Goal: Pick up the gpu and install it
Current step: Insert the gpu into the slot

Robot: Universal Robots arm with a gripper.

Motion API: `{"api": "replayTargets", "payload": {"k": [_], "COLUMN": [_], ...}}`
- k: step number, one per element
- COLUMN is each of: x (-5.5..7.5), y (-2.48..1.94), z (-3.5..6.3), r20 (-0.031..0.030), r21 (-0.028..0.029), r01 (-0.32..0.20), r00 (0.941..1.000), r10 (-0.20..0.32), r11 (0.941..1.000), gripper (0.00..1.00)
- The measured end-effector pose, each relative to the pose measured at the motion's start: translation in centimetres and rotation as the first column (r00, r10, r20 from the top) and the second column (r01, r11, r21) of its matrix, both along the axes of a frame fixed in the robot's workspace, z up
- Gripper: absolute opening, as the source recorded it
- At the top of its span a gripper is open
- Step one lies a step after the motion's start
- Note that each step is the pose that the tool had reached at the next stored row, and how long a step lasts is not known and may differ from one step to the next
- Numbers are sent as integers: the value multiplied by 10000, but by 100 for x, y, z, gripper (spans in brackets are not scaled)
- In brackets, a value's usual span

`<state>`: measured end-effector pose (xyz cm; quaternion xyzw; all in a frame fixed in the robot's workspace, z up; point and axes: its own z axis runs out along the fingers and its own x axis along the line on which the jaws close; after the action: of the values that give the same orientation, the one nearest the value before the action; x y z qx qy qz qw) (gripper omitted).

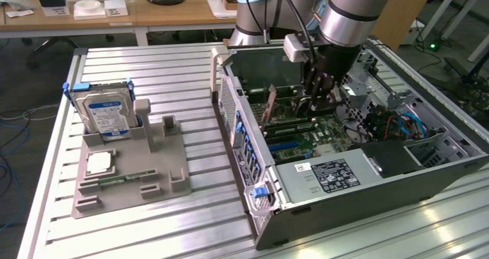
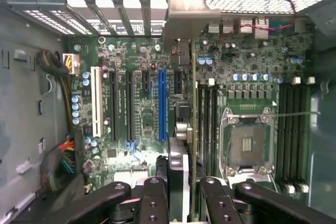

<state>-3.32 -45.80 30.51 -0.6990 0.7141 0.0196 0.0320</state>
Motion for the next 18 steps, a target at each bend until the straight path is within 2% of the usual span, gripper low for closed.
{"api": "replayTargets", "payload": {"k": [5, 11, 15, 18], "x": [-37, -100, -103, -130], "y": [-3, -7, -55, -61], "z": [-88, -195, -257, -304], "r20": [-3, -5, -10, -16], "r21": [-3, -2, -2, -2], "r01": [-255, -253, -255, -254], "r00": [9997, 9997, 9997, 9997], "r10": [255, 253, 255, 254], "r11": [9997, 9997, 9997, 9997], "gripper": [28, 28, 28, 28]}}
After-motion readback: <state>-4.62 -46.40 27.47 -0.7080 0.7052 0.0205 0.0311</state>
